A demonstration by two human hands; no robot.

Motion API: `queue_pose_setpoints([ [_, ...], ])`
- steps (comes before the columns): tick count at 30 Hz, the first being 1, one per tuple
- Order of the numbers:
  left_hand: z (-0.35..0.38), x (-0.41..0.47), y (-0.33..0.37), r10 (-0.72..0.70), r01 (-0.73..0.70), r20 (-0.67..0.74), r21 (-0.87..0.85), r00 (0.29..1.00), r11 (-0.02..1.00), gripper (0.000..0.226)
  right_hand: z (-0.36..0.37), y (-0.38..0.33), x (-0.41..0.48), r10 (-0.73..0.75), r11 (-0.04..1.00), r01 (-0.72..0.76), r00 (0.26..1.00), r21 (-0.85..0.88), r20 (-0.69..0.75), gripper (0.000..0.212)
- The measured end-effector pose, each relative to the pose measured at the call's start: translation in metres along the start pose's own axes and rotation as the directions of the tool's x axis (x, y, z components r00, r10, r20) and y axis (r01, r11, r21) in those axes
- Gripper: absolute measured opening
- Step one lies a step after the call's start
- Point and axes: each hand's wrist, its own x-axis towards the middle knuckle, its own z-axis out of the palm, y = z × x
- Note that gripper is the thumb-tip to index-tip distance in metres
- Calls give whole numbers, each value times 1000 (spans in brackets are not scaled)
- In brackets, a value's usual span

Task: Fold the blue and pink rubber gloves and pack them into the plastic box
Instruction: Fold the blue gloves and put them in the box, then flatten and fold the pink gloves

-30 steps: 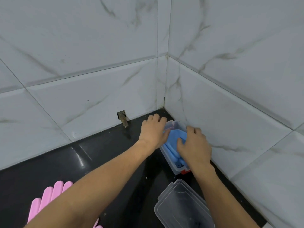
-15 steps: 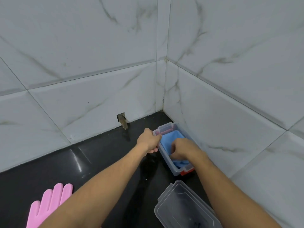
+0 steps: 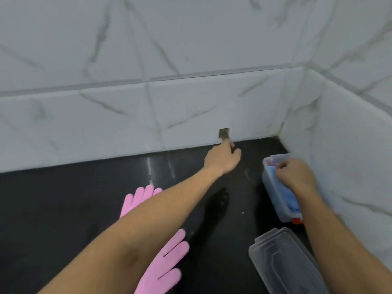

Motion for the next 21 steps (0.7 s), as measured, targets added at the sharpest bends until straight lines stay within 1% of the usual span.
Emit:
queue_pose_setpoints([
  [1,-17,-6,-12,-5,5,-76,7,997,1000,39,1,-23,-11,-40,998,49,984,47,-171,20],
  [2,-34,-14,-25,-22,23,-143,4,990,1000,37,5,-49,-27,-94,985,129,958,114,-273,20],
  [3,-49,-23,-39,-46,45,-197,-7,979,999,35,13,-79,-48,-169,962,218,948,164,-269,20],
  [4,-62,-34,-54,-77,75,-242,-19,967,997,34,26,-108,-72,-270,934,303,946,191,-180,20],
  [5,-75,-47,-69,-109,103,-284,-36,953,994,33,44,-130,-96,-370,906,368,929,211,-32,20],
  [6,-86,-63,-88,-138,127,-318,-54,938,990,32,65,-147,-121,-448,882,414,884,225,131,19],
  [7,-95,-81,-107,-158,145,-343,-63,926,987,31,86,-158,-145,-499,864,448,822,230,273,20],
  [8,-102,-100,-127,-175,168,-351,-50,920,984,31,105,-164,-165,-535,845,489,757,218,377,21],
  [9,-108,-121,-148,-191,199,-339,-11,921,980,31,122,-169,-183,-553,826,532,700,187,451,24],
  [10,-110,-142,-171,-217,242,-302,49,928,969,32,137,-172,-197,-557,807,574,662,138,502,31],
  [12,-106,-179,-214,-305,336,-177,189,936,923,35,159,-177,-216,-536,762,648,634,-4,557,50],
  [13,-100,-194,-231,-346,364,-114,246,931,898,37,166,-180,-222,-519,740,668,642,-80,564,58],
  [14,-93,-210,-244,-370,372,-64,278,927,885,39,172,-185,-226,-500,727,670,666,-150,553,66],
  [15,-86,-222,-252,-376,369,-33,288,926,884,43,175,-192,-230,-468,726,650,706,-224,531,77],
  [16,-80,-233,-256,-368,356,-11,280,930,891,47,176,-197,-232,-425,736,609,756,-295,499,89],
  [18,-70,-250,-252,-317,303,13,253,948,919,58,175,-203,-232,-301,784,480,849,-395,435,109],
  [20,-60,-264,-241,-257,229,73,268,964,936,71,171,-201,-229,-163,834,355,890,-422,425,118],
  [21,-53,-270,-238,-220,181,96,309,971,934,79,169,-197,-226,-110,859,307,892,-410,438,116],
])
